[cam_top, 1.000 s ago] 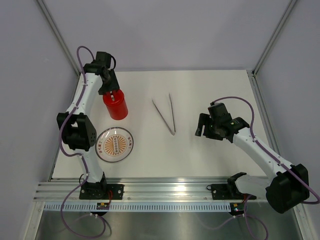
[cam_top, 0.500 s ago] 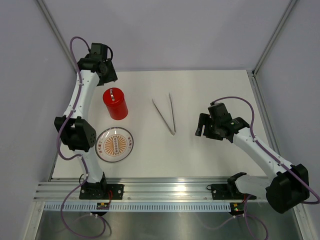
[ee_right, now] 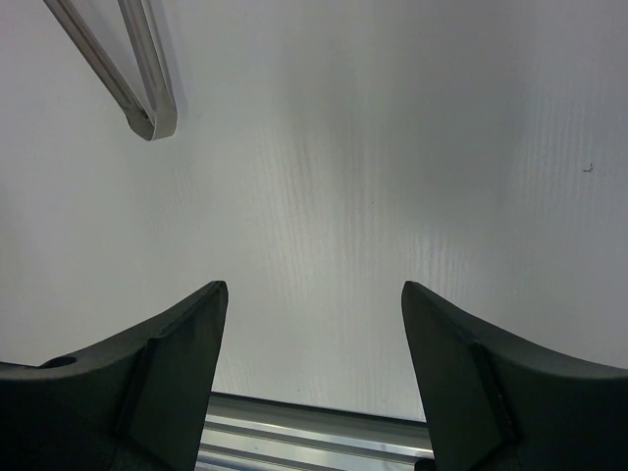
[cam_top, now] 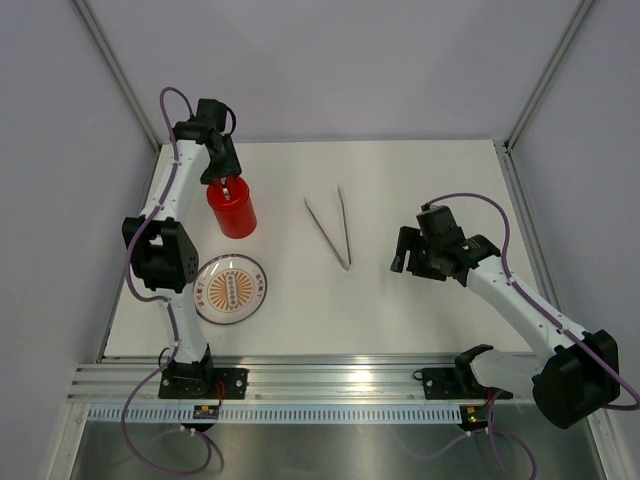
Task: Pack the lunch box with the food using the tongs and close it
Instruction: Close the box lid on the packing box.
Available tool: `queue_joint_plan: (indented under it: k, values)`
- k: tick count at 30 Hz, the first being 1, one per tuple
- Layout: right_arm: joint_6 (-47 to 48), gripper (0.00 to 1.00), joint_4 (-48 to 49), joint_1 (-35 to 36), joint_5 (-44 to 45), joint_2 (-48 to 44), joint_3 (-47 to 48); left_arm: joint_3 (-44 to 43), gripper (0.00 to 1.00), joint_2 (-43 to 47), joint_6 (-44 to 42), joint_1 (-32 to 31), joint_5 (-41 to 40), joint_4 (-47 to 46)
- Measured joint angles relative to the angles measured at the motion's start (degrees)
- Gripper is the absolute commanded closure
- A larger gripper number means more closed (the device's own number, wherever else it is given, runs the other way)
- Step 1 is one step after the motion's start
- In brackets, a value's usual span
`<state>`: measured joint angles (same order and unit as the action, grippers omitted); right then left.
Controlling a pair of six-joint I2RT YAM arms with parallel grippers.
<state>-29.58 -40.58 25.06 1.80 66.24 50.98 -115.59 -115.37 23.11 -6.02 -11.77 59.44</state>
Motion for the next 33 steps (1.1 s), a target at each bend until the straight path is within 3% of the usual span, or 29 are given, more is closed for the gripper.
queue_joint_plan:
  k: [7, 19, 26, 33]
  values:
    - [-0.02, 0.21, 0.0, 0.0, 0.0, 0.0, 0.0, -1.84, 0.44, 0.81, -0.72, -1.01, -0.81, 4.68]
    - [-0.02, 0.21, 0.0, 0.0, -0.02, -0.07, 0.0, -6.43, 0.43, 6.95, -1.7, -4.48, -4.02, 4.96]
    - [-0.04, 0.21, -0.02, 0.0, -0.02, -0.09, 0.0, 6.56, 0.44, 5.16, -0.81, -4.37, -4.79, 2.14]
    - [-0.02, 0.21, -0.09, 0.0, 0.0, -0.37, 0.0, 8.33, 0.44, 5.6, 0.46, -4.39, -4.81, -1.86]
